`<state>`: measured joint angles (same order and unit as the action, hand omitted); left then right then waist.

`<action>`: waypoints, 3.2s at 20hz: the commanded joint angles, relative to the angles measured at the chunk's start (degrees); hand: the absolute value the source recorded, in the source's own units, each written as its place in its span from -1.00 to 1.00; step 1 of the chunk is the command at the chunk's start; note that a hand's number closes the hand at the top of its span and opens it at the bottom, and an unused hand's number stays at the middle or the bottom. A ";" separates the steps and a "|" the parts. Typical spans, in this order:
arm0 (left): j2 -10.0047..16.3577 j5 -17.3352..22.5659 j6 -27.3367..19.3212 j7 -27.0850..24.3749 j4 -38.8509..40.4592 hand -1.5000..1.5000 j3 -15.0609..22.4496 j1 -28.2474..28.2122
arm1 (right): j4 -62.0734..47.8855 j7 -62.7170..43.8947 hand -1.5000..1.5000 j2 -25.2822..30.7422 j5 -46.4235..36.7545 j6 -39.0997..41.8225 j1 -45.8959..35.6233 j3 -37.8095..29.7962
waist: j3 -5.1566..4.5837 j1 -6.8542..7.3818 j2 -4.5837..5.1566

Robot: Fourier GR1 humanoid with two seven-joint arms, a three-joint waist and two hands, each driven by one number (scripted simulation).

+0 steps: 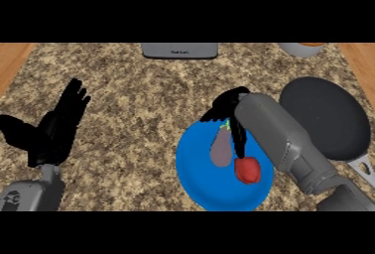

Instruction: Pick the eggplant from the plate and place it in the pan

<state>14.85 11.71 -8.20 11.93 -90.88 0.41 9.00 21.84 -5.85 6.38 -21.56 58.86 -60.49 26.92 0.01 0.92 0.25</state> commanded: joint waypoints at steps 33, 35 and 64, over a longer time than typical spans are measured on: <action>-0.37 -1.86 1.97 -1.12 0.66 0.00 -4.74 -4.43 | 18.62 2.95 1.00 -2.04 -14.51 -29.72 15.22 -0.21 | -0.08 -4.24 -2.21; -0.65 -2.13 0.48 0.93 0.33 0.00 -4.87 -3.81 | 23.24 2.14 1.00 0.52 -18.20 -36.26 14.58 1.33 | -0.03 -6.40 -3.51; -1.43 -2.84 1.88 2.39 -4.37 0.00 -3.84 -2.65 | 98.37 -14.00 1.00 25.98 -21.29 -50.00 51.04 -22.53 | 0.01 -1.33 -0.39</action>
<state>13.08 9.08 -6.90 13.20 -92.33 -3.51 7.45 117.36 -21.30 31.56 -45.26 8.99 -14.79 10.52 0.01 -1.70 -0.39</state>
